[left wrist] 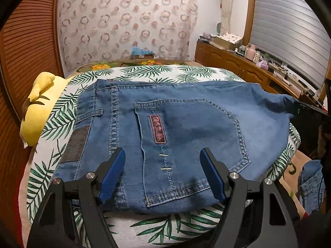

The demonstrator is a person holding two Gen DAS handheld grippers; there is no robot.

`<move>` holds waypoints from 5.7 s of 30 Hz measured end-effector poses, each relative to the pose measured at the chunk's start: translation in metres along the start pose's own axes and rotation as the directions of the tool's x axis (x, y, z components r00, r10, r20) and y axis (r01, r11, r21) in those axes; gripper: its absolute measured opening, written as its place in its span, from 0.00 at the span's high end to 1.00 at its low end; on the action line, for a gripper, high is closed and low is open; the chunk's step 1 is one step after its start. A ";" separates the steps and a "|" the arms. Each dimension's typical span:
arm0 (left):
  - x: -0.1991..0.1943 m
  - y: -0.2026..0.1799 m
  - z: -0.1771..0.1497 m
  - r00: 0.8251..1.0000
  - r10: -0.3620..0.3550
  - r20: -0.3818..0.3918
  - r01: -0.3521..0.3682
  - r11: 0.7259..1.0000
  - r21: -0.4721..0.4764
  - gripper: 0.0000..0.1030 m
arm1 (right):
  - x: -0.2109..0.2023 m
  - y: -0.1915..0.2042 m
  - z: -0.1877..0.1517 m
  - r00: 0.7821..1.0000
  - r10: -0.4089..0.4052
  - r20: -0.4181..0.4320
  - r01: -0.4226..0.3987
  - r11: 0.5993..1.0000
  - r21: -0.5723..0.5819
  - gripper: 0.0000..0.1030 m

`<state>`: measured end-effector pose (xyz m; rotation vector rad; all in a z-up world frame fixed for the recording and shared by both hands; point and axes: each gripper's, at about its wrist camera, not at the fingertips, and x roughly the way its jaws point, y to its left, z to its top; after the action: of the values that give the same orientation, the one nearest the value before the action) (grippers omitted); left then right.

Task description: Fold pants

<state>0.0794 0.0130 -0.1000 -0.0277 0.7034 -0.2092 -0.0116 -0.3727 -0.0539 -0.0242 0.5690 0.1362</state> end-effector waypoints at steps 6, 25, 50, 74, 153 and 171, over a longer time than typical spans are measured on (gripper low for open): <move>0.007 -0.001 -0.005 1.000 -0.002 -0.021 0.001 1.000 -0.013 0.27 | 0.005 0.000 -0.003 1.000 0.008 -0.016 -0.009 0.999 -0.030 0.73; 0.000 -0.002 -0.002 1.000 -0.011 -0.003 0.011 1.000 -0.007 0.27 | -0.007 0.008 0.026 0.991 0.131 0.034 -0.129 0.991 -0.038 0.95; -0.028 0.029 -0.003 0.999 0.028 0.042 -0.026 0.998 -0.062 0.27 | -0.005 0.170 0.120 0.804 0.593 0.042 -0.557 0.777 -0.295 0.96; -0.020 0.015 -0.003 1.000 -0.021 0.019 0.022 0.999 -0.042 0.27 | 0.096 0.122 0.131 0.917 0.398 -0.039 -0.389 0.865 -0.318 0.58; -0.023 0.083 -0.006 1.000 0.027 -0.007 -0.027 0.998 -0.064 0.88 | 0.186 0.341 0.223 0.877 0.465 -0.121 -0.470 0.778 -0.416 0.95; -0.025 0.098 -0.015 0.998 0.063 -0.021 -0.065 0.993 -0.102 0.70 | 0.184 0.338 0.226 0.868 0.486 -0.097 -0.485 0.794 -0.367 0.73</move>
<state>0.0691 0.1142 -0.1045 -0.1011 0.7311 -0.1117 0.2170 -0.0015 0.0422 -0.2588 0.5287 0.7553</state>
